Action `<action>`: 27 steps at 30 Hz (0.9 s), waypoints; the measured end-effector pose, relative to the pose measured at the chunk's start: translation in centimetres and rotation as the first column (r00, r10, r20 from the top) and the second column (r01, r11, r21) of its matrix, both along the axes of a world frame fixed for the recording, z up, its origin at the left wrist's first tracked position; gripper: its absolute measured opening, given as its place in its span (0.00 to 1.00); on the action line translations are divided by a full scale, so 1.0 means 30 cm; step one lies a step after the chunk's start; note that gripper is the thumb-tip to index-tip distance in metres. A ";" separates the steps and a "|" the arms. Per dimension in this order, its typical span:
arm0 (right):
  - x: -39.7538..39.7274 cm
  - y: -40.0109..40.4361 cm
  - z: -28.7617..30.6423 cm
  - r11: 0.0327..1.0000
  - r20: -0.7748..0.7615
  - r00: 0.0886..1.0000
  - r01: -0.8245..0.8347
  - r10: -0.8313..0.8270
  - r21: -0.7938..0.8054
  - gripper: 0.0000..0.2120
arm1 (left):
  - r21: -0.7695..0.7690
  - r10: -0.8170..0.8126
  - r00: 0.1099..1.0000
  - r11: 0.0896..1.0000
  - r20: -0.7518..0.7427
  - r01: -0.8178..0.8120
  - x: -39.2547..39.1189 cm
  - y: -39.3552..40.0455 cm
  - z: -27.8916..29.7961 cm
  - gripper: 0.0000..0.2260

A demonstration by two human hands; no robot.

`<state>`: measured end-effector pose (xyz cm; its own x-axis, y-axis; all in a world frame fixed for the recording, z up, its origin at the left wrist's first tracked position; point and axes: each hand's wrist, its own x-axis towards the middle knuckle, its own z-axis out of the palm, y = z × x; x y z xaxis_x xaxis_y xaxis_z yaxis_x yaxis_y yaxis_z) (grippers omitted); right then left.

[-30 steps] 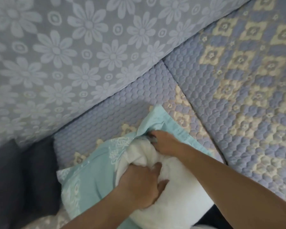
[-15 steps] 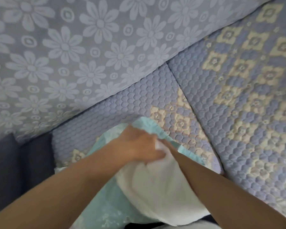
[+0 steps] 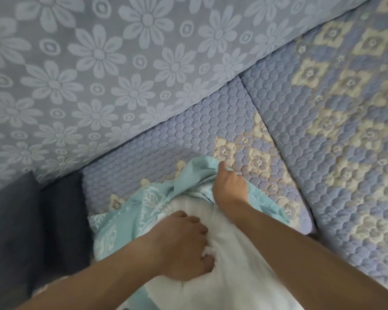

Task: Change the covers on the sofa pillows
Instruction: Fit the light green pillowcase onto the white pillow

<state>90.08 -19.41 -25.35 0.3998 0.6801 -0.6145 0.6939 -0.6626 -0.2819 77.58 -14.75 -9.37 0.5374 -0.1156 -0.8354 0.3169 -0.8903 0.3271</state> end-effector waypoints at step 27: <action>0.159 -0.043 0.163 0.693 -0.437 0.635 0.720 -0.637 0.036 0.09 | -0.114 0.511 0.569 0.800 0.644 -0.589 0.022 -0.132 0.020 0.35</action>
